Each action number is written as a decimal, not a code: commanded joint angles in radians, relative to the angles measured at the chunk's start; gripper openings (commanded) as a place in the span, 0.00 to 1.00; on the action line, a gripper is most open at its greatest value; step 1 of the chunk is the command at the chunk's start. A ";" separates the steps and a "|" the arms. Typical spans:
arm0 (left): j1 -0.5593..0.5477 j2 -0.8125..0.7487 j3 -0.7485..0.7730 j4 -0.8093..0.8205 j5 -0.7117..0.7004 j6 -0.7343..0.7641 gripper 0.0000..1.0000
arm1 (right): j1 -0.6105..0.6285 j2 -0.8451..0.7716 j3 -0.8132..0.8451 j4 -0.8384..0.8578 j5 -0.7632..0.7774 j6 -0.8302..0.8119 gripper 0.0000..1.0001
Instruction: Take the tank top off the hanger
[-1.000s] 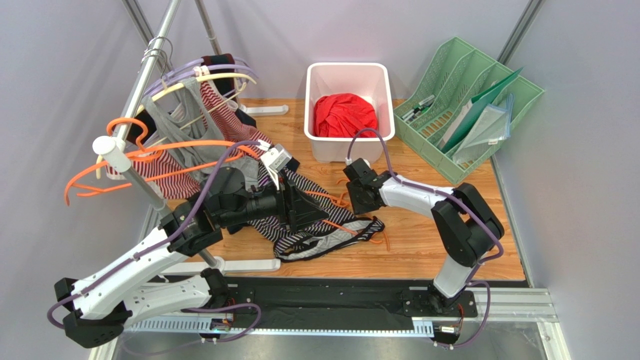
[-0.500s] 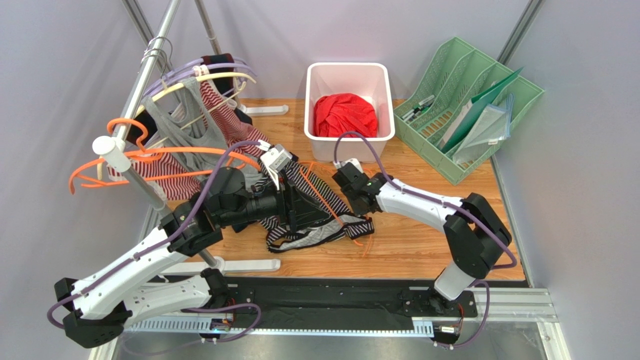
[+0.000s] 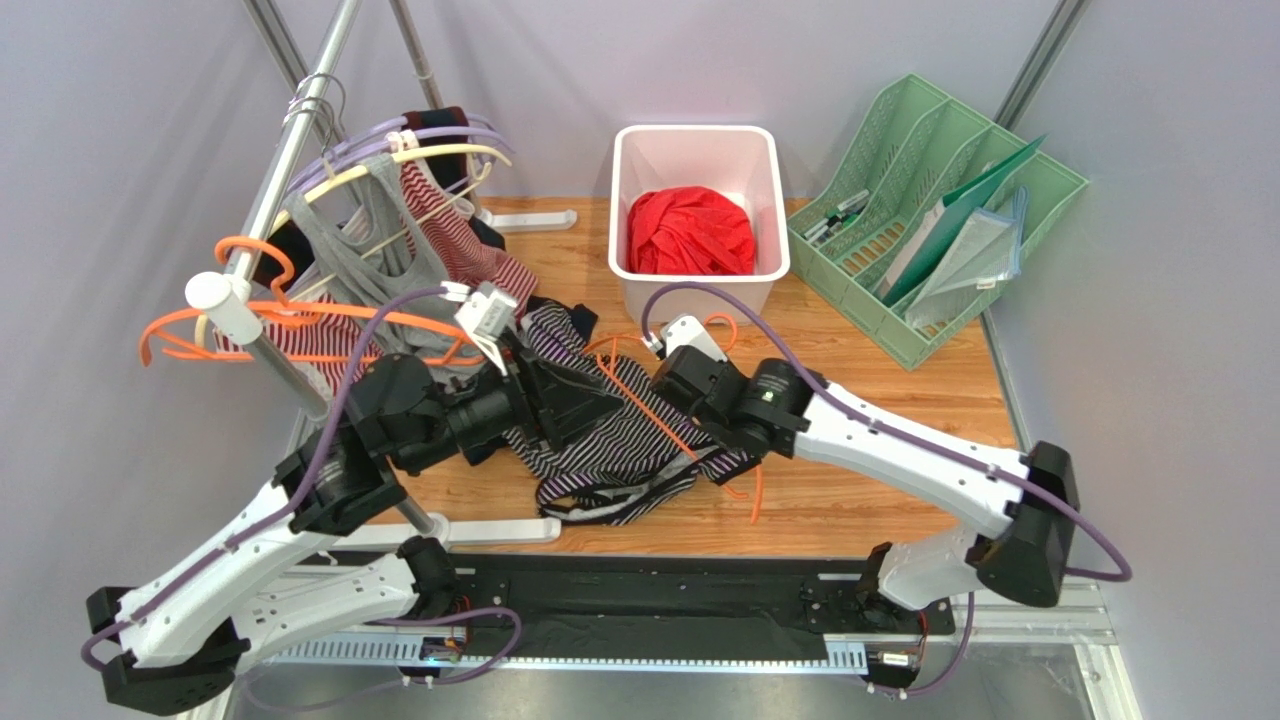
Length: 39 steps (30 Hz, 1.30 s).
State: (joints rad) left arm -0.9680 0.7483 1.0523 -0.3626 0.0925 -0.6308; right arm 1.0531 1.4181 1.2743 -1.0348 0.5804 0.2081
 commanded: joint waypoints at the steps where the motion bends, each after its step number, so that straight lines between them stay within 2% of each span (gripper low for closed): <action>1: -0.001 -0.020 0.003 0.034 -0.213 -0.035 0.63 | 0.036 -0.129 0.063 -0.076 0.070 -0.027 0.00; 9: -0.001 0.127 0.026 0.094 -0.266 -0.084 0.64 | 0.048 -0.338 0.039 -0.021 0.027 -0.101 0.00; 16: -0.003 0.333 0.127 0.175 -0.198 -0.053 0.66 | 0.059 -0.349 0.053 -0.073 -0.004 -0.127 0.00; 23: -0.003 0.541 0.273 0.172 -0.117 0.058 0.66 | 0.062 -0.360 0.033 -0.050 -0.036 -0.136 0.00; 27: -0.001 0.605 0.305 0.159 -0.024 0.160 0.62 | 0.062 -0.364 0.042 -0.047 -0.053 -0.142 0.00; 32: -0.001 0.632 0.299 0.143 -0.019 0.203 0.59 | 0.061 -0.375 0.043 -0.045 -0.063 -0.145 0.00; 39: -0.001 0.677 0.316 0.105 0.010 0.218 0.45 | 0.061 -0.395 0.040 -0.038 -0.077 -0.145 0.00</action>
State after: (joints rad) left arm -0.9680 1.4113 1.3235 -0.2478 0.0658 -0.4583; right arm 1.1095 1.0569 1.2968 -1.1095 0.5114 0.0807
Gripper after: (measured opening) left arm 0.496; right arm 0.017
